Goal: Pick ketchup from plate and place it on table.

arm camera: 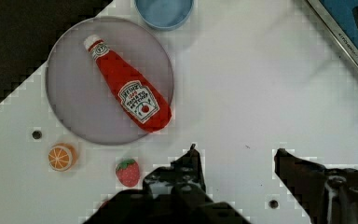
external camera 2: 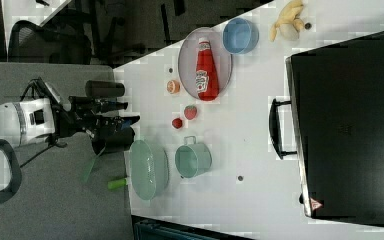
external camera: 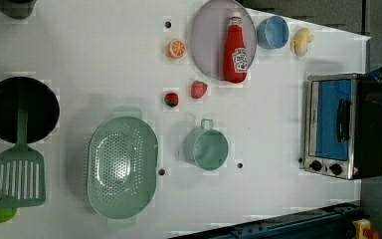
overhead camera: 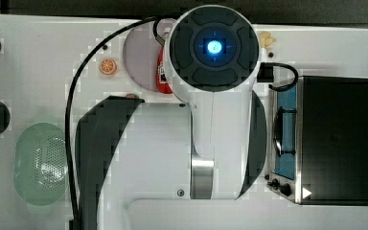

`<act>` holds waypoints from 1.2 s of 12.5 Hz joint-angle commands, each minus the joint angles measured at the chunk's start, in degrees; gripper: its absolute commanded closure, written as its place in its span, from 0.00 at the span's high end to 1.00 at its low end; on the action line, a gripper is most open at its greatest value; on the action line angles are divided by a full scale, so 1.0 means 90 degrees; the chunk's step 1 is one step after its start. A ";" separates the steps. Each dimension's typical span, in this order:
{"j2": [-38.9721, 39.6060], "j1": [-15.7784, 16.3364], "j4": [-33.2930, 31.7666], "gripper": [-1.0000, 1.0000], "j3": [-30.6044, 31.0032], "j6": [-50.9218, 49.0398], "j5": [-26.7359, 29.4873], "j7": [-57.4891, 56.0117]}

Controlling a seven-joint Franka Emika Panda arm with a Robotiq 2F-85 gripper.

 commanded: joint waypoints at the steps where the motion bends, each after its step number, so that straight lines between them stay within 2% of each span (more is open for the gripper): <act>1: -0.1188 -0.0661 -0.0804 0.79 0.0237 -0.0994 0.0193 0.0199; 3: -0.1143 -0.0657 -0.0799 1.00 0.0252 -0.0935 0.0194 0.0197; 12: 0.0256 -0.0568 -0.0750 1.00 0.0729 0.0097 0.0194 0.0086; 15: 0.0901 -0.0549 -0.0585 1.00 0.0875 0.0530 0.0193 -0.0549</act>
